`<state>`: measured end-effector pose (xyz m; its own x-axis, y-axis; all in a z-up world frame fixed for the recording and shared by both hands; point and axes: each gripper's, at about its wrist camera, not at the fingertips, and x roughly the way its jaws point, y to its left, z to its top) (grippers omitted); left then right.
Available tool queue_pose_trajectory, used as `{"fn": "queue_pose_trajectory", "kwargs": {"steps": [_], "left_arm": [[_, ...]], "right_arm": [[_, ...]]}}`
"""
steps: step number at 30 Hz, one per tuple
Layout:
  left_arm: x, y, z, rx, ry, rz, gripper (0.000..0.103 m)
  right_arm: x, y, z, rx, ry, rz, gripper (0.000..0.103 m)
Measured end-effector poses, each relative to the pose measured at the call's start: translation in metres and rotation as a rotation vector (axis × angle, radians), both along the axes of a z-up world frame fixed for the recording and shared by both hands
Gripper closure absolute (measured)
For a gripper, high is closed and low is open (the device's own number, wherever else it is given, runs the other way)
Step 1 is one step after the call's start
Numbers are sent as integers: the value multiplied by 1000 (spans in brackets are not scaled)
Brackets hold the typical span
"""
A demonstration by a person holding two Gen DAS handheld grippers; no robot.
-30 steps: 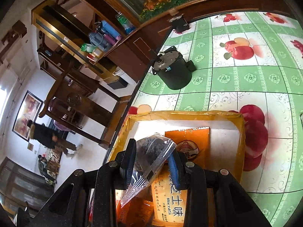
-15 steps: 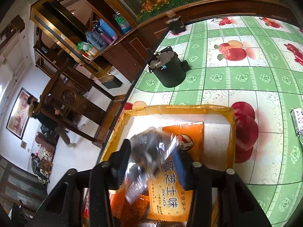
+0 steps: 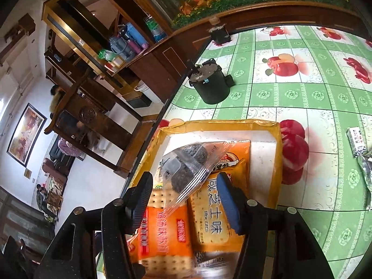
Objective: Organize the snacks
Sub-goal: 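Carry the cracker pack and clear bag into the white tray and release both, then grasp the small white candy with the left gripper while the right gripper grasps the silver foil bag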
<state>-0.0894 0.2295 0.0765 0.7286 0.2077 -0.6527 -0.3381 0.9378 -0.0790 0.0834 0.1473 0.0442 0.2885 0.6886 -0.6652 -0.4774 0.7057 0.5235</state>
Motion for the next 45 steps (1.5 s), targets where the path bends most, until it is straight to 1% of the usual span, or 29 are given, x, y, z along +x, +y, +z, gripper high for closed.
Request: {"fn": "queue_pose_trajectory", "kwargs": {"steps": [6,11,13,15,19,23,26,28,32,34,38,40,41,42,44,45], "left_arm": [[-6,-10,7,-6,-21,-7,28],[-6,-37,15,22,-40,-44,28],[-4,-49,18,31,-44,-65,27],[-1,-68,19,49,-45,-98,27],[5,-102,17,79,-39,-162,27],[17,-134,12,96,-22,-229,27],[29,-154,7,98,1,-277,27],[38,-162,5,77,18,-306,27],[70,-168,3,-5,49,-349,27],[84,-166,4,-38,63,-346,27],[129,-148,7,-150,110,-318,27],[154,-142,6,-176,144,-293,27],[167,-141,4,-186,160,-291,29],[174,-141,2,-189,171,-290,35],[197,-144,-7,-212,221,-296,38],[204,-145,-11,-226,233,-297,42]], "right_arm": [[-11,-27,10,47,-8,-2,38],[-17,-71,20,104,-26,-22,38],[-16,-91,22,118,-32,-46,36],[-11,-119,23,137,-44,-88,34],[2,-165,20,146,-59,-171,34],[18,-218,6,179,-36,-270,34],[28,-249,-2,167,-56,-350,34],[32,-261,-3,131,-68,-405,34],[36,-279,-3,159,-48,-450,34],[38,-283,-7,163,-25,-466,34],[44,-294,-12,180,11,-498,34],[45,-299,-15,193,29,-510,34],[45,-300,-15,206,38,-508,34],[45,-301,-15,220,45,-505,34],[46,-302,-14,226,44,-509,34],[46,-303,-13,224,40,-512,34]]}}
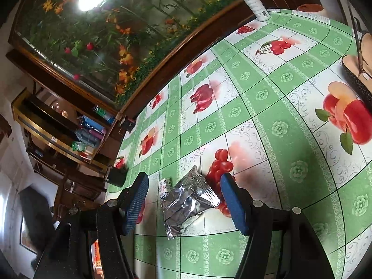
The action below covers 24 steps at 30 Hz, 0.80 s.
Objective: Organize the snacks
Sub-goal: 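Grasp the small white candy with the left gripper while the right gripper grasps the silver foil bag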
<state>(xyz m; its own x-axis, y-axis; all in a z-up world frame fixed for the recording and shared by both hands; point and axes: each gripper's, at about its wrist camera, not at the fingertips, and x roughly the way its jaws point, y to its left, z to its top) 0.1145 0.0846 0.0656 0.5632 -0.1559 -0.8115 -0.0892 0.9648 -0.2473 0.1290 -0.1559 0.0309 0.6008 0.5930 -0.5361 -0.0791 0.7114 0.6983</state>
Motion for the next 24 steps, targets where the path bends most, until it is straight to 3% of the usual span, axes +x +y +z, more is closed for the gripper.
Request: {"fn": "queue_pose_trajectory", "kwargs": {"steps": [3,8,10,13,24], "left_arm": [[22,-11,-16,12,51,-7,54],[39,-21,-35,58,84,1,55],[43,-22,-39,43,89,-6,56],[43,-21,-44,50,100,2,84],[-34,-32,-49,73,6,-43,85]], "right_arm": [[-1,-2,0,11,5,-5,34],[1,-4,-1,31,14,-8,34],[1,-3,-2,25,12,-2,34],[3,-1,-2,8,12,1,34],[3,8,-5,-74,27,0,34]]}}
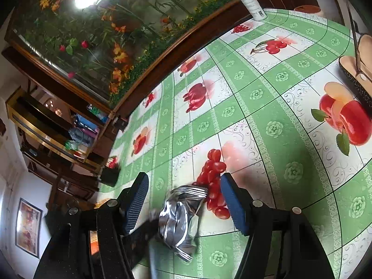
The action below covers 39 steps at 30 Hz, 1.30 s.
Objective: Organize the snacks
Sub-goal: 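Grasp the small white candy with the left gripper while the right gripper grasps the silver foil bag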
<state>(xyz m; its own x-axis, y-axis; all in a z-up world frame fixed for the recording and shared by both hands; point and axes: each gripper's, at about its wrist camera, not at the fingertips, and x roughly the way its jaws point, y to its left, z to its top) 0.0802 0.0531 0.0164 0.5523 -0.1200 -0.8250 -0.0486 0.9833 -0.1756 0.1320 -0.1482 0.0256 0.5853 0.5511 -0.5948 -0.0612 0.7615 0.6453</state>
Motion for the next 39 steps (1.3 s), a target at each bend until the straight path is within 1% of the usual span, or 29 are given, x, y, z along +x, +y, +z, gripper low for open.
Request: {"fn": "queue_pose_trajectory", "kwargs": {"steps": [1,3,6,8,12,15,19,22,27,28,31,33,35,39], "left_arm": [[-6,-3,0,7,-19,-15,85],[-9,-6,-1,6,-32,-37,85],[-12,1,7,-16,-57,-46,85],[-14,8,14,-5,-84,-31,85],[-15,18,17,-15,-89,-4,85],[-18,25,25,-1,-122,30,85],[-22,34,37,-4,-170,59,85],[-25,37,44,39,-205,90,85],[-23,44,44,42,-204,115,85],[-22,43,43,43,-203,115,85],[-22,42,41,44,-199,104,85],[-22,40,39,45,-195,96,85],[-21,39,37,44,-188,89,85],[-21,36,34,46,-183,82,85]], "right_arm": [[0,4,-1,-26,8,4,34],[-1,10,-2,-56,15,19,34],[-6,21,2,-128,-9,36,34],[-8,27,4,-181,-27,47,34],[-12,42,4,-253,-46,90,31],[-14,55,1,-316,-48,121,31],[-15,66,-4,-341,-38,159,31],[-18,75,-6,-376,-34,186,31],[-21,92,-15,-490,-21,220,31],[-20,93,-18,-515,-14,222,29],[-20,93,-20,-532,-23,225,30],[-22,91,-20,-562,-29,205,37],[-20,86,-20,-540,-25,202,38],[-20,75,-12,-505,-37,157,39]]}}
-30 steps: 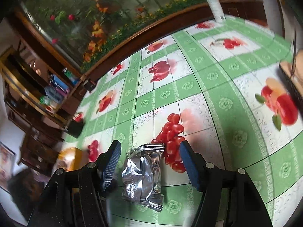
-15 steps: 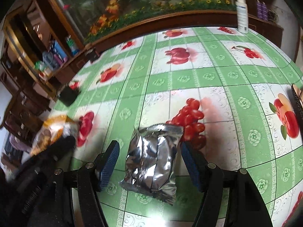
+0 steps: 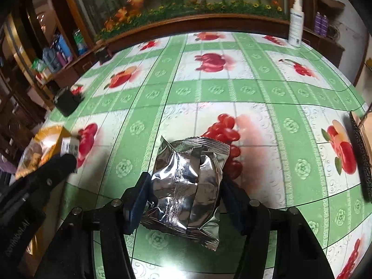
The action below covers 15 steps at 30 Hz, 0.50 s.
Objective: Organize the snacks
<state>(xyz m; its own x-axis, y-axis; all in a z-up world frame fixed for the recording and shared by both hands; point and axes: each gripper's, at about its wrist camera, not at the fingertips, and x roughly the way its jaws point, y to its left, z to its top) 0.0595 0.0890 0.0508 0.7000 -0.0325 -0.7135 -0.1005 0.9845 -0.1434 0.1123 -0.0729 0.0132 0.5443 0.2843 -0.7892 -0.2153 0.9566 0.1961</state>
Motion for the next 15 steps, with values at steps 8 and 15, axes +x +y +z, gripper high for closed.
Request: {"fn": "queue_pose_trajectory", "kwargs": {"steps": [8,15], "left_arm": [[1,-7,-3,22,3,-13,85],[-4,-10,2,65,-34,6,85]], "right_arm": [[-1,-12,15,71,-53,-33,39],[-7,-11,25,106,-98,-21,39]]}}
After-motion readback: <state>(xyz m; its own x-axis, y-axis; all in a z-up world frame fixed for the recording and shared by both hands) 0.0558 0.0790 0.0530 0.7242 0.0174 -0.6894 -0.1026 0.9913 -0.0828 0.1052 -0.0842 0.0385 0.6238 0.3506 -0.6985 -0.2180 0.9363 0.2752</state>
